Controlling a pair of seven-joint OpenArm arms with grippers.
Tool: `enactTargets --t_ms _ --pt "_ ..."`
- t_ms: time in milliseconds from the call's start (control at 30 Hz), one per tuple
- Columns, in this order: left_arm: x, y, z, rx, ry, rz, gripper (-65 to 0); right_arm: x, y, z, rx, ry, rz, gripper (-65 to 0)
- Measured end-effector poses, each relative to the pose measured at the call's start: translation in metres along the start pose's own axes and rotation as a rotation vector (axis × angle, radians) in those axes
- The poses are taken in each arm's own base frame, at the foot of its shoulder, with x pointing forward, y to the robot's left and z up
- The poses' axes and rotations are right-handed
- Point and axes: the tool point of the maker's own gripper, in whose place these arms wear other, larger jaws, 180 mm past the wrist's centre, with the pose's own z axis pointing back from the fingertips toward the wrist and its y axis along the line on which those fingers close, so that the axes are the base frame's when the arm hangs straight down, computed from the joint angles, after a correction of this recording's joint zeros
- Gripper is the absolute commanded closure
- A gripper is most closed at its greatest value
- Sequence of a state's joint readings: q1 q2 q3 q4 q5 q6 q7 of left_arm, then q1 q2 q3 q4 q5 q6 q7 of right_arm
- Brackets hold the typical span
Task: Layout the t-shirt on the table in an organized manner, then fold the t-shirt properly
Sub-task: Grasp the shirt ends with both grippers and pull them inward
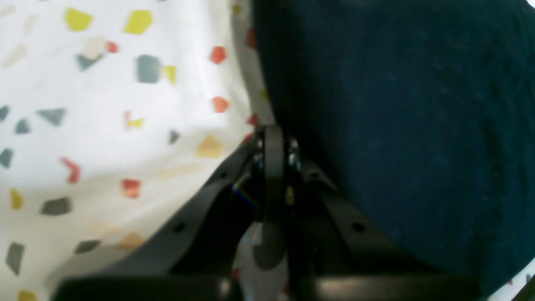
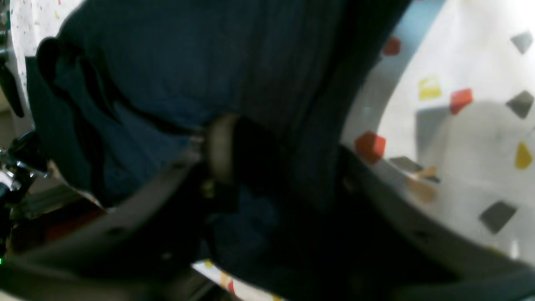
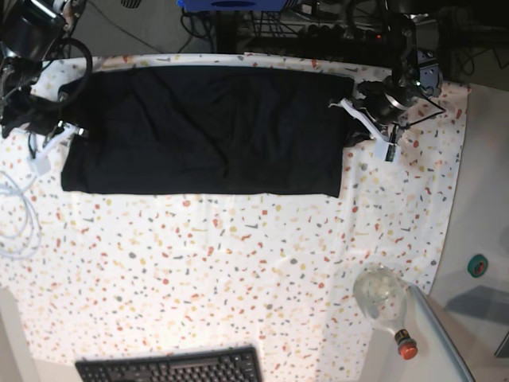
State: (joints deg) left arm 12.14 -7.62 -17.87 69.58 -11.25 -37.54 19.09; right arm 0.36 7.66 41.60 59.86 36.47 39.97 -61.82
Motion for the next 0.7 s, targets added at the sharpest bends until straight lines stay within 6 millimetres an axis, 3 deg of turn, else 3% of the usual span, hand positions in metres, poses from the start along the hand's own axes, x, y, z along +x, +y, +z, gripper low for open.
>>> enactTargets --t_ms 100,333,433,600,700 --pt "-0.001 -0.009 -0.003 -0.021 0.014 -0.02 0.0 0.0 -0.001 -0.001 -0.008 -0.003 0.002 0.0" --pt "-0.004 -0.045 -0.02 -0.085 0.03 -0.053 0.0 0.025 0.003 -0.001 -0.05 -0.007 0.069 0.0" --pt "0.0 -0.058 -0.03 -0.088 0.029 -0.071 0.0 0.037 0.01 0.013 -0.093 -0.011 0.14 0.0" --pt "0.006 -0.076 -0.04 -0.131 0.04 -0.107 0.0 0.047 0.036 0.034 -0.135 -0.046 0.249 0.0" --pt "0.01 -0.085 -0.047 -0.145 0.047 -0.116 0.0 0.041 0.048 0.038 -0.154 -0.029 0.289 0.0"
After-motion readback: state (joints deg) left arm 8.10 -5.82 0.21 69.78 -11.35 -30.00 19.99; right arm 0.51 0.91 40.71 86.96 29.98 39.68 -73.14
